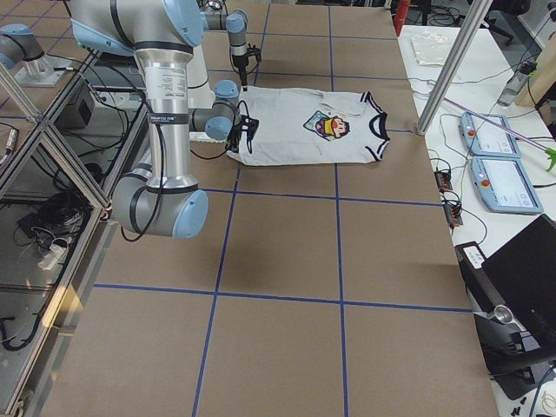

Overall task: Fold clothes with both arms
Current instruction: 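Close both grippers on the hem corners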

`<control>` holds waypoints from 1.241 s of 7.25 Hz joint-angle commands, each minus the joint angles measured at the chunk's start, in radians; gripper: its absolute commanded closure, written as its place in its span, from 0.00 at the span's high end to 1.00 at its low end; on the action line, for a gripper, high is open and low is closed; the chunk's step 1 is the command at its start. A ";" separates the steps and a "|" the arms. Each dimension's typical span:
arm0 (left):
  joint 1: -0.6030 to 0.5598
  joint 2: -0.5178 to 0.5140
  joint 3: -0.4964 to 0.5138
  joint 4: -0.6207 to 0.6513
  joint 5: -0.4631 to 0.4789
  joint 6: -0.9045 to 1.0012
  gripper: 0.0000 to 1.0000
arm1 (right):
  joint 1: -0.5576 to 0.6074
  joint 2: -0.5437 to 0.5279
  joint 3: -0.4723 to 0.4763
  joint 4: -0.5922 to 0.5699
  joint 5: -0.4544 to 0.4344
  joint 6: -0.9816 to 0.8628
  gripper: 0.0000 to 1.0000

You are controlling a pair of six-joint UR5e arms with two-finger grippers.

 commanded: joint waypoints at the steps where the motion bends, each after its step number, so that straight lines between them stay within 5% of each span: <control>1: 0.006 0.001 0.003 0.001 -0.001 0.000 0.73 | 0.002 -0.001 0.000 0.000 0.001 -0.001 0.00; 9: 0.005 0.001 -0.001 0.006 -0.003 0.011 0.48 | 0.002 -0.001 -0.003 0.000 0.002 -0.002 0.00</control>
